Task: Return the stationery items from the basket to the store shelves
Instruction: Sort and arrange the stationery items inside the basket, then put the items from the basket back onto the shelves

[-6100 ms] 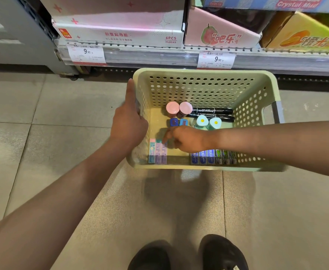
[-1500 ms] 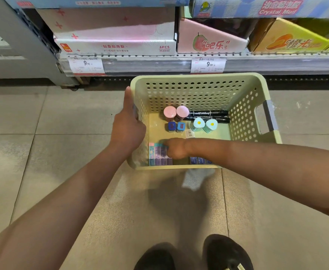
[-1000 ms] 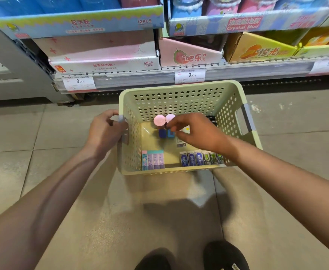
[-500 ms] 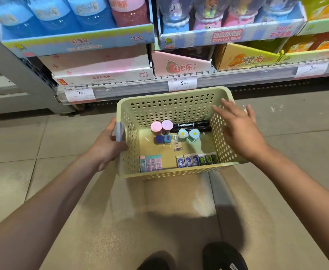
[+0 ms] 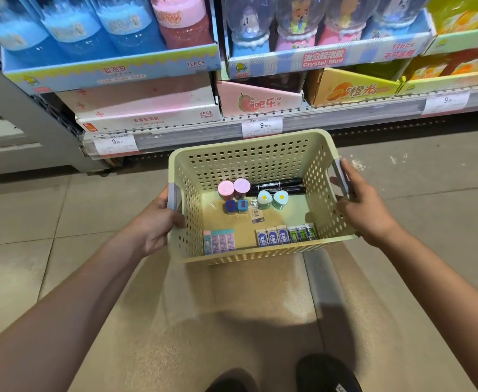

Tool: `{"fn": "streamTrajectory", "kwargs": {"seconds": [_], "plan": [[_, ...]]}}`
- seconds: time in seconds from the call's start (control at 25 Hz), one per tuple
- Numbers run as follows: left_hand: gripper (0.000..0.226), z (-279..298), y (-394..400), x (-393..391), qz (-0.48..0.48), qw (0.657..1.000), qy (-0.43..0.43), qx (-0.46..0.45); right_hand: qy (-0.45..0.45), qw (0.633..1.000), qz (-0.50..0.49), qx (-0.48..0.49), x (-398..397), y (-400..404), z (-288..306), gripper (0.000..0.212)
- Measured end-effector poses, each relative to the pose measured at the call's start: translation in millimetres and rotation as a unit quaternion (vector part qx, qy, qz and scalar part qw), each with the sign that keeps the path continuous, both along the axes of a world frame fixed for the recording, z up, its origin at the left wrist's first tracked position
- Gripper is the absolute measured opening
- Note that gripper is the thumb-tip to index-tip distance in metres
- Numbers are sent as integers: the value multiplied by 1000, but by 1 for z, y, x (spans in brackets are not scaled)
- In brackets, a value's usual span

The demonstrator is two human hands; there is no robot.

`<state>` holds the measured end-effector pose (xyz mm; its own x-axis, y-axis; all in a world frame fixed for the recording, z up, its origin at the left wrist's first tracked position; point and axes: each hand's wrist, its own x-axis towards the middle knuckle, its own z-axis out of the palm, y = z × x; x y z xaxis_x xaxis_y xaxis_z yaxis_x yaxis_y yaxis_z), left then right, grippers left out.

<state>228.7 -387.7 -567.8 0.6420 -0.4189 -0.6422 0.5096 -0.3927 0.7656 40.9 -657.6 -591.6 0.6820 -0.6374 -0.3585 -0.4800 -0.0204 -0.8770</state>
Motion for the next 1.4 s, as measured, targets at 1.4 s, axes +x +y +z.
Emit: {"fn": "streamTrajectory", "kwargs": {"seconds": [1.4], "plan": [[82,220,21,32,-39,982,-184,15,-75,994,-65,55,20,26,222,74]]}}
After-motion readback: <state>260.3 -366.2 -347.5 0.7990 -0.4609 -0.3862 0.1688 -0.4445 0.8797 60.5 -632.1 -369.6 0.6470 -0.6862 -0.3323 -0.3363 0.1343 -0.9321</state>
